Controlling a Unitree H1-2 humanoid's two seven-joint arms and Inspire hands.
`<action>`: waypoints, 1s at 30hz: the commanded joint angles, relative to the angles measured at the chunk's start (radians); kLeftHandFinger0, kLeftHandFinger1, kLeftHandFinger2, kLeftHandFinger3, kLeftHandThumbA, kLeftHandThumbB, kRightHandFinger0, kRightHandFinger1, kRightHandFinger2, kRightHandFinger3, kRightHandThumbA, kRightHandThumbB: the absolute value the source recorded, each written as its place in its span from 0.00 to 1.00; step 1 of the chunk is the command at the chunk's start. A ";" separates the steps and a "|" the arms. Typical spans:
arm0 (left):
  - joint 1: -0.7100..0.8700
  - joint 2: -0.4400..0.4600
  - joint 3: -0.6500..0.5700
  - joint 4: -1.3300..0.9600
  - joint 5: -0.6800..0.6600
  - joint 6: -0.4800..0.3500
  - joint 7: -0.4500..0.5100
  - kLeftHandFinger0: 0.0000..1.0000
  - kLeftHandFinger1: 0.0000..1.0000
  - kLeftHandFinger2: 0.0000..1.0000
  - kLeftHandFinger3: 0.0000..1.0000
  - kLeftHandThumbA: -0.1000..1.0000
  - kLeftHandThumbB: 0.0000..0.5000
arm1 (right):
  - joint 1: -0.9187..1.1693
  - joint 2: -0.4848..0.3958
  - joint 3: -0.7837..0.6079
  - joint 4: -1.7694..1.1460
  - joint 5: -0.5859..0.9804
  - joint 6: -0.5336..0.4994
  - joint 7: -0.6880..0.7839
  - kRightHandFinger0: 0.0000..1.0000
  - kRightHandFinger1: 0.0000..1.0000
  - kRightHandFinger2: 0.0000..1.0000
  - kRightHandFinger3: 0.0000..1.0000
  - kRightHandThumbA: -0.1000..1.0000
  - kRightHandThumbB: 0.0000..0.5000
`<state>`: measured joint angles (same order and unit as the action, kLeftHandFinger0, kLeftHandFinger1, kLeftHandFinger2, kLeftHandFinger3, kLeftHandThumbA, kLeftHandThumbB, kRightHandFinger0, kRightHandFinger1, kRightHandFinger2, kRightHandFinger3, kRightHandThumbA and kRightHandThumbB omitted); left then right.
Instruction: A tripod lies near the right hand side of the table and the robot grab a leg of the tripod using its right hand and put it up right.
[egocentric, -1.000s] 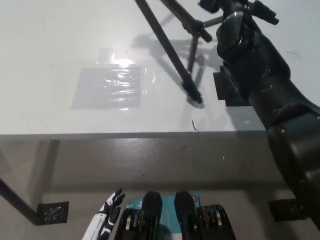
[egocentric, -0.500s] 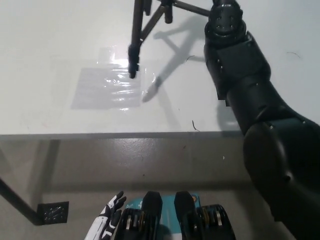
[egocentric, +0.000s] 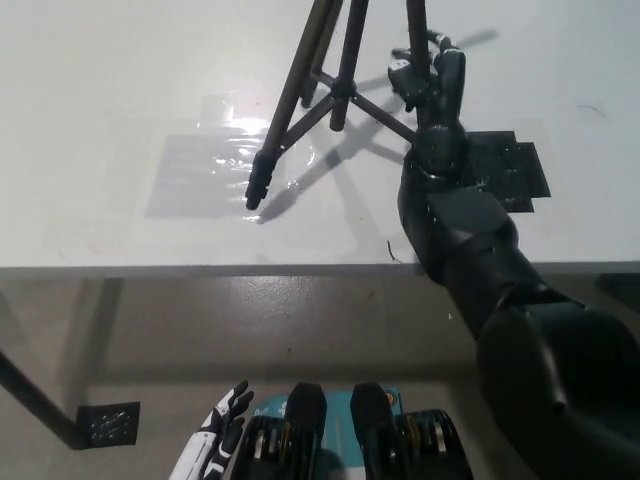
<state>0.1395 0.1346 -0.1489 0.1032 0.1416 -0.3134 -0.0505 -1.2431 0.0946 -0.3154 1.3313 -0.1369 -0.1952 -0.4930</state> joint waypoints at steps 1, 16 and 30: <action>-0.006 0.005 0.001 -0.036 -0.005 -0.027 -0.013 1.00 1.00 1.00 1.00 1.00 0.82 | -0.018 -0.016 0.046 -0.004 0.019 -0.142 -0.015 0.00 0.06 0.42 0.10 0.00 0.24; -0.021 0.009 0.004 -0.029 0.008 -0.031 -0.007 1.00 1.00 1.00 1.00 1.00 0.82 | 0.034 -0.073 0.373 0.007 -0.112 -0.174 -0.073 0.00 0.23 0.61 0.58 0.00 0.26; -0.013 0.011 0.001 -0.033 -0.004 -0.041 -0.015 1.00 1.00 1.00 1.00 1.00 0.80 | 0.030 -0.128 0.414 -0.104 -0.011 -0.172 0.286 1.00 1.00 1.00 1.00 0.94 1.00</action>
<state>0.1239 0.1346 -0.1483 0.1025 0.1424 -0.3167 -0.0505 -1.1603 0.0015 0.1133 1.3056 -0.2086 -0.3227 -0.4084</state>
